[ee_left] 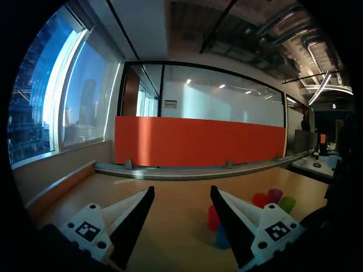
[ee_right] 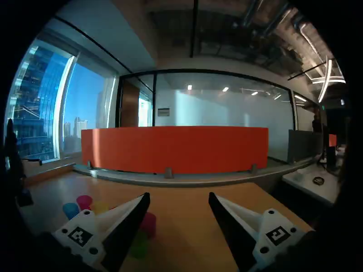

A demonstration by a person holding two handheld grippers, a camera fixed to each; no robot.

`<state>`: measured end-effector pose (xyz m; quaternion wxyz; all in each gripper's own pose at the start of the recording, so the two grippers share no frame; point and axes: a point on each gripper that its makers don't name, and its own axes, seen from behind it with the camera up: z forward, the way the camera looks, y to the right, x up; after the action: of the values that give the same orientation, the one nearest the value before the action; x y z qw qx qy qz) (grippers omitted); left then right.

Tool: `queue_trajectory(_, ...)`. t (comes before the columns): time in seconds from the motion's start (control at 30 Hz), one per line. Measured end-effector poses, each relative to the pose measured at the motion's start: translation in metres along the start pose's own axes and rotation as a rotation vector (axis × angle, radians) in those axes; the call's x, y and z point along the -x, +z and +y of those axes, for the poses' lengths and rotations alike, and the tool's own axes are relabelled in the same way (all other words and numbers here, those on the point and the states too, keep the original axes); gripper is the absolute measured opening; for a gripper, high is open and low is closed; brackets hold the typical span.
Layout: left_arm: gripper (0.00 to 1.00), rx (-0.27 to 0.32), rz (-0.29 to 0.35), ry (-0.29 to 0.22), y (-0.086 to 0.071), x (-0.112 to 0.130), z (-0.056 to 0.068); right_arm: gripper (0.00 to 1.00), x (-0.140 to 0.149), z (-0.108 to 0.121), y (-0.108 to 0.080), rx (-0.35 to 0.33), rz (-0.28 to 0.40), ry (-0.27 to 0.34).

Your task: Pour water

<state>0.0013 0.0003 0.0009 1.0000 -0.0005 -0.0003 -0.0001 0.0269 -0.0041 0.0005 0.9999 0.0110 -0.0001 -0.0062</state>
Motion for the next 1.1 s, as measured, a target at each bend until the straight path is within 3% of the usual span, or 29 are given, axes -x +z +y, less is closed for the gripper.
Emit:
queue_trajectory(0.2,0.91,0.031,-0.017,-0.007,0.012,-0.024,0.008,1.00,-0.029,-0.001,0.001,-0.019,0.005,-0.005)
queue_trajectory(0.4,0.91,0.086,-0.002,-0.005,0.012,-0.042,0.023,1.00,-0.036,-0.005,0.000,-0.055,-0.006,-0.003)
queue_trajectory(0.93,0.91,0.153,-0.029,0.014,0.014,-0.056,0.035,1.00,-0.059,-0.014,0.000,-0.109,-0.015,-0.002)
queue_trajectory(1.1,0.91,0.204,-0.047,0.017,0.016,-0.054,0.044,1.00,-0.060,-0.023,0.001,-0.166,-0.017,-0.019)
